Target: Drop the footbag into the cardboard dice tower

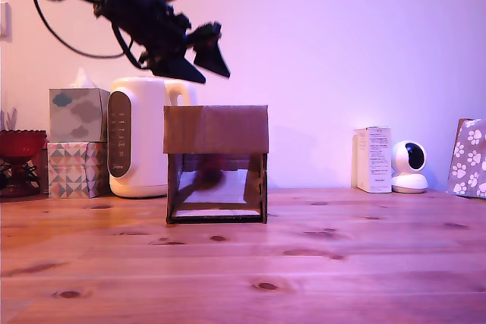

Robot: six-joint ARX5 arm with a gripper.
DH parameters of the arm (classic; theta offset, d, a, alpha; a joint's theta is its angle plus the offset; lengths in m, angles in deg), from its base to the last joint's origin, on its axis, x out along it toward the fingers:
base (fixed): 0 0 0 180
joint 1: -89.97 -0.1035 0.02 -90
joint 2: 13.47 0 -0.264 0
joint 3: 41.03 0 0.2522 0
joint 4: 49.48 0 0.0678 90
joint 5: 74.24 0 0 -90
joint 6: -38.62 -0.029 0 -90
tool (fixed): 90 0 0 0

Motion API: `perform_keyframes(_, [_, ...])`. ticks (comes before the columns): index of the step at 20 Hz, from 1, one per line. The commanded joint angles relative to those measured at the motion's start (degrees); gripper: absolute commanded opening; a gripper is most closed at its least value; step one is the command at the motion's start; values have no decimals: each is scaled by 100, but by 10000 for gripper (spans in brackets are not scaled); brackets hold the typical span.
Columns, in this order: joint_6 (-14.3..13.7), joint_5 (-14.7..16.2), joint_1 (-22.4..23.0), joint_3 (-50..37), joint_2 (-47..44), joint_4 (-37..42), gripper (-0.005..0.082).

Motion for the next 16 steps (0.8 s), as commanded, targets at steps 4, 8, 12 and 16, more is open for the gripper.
perform_keyframes(4, [-68,26,-2,2,533,-970,140])
perform_keyframes(8, [-61,179,7,2,754,-1670,-24])
perform_keyframes(12, [-68,487,15,-7,778,-2026,-24])
perform_keyframes(16, [-66,678,50,-114,824,-2033,-24])
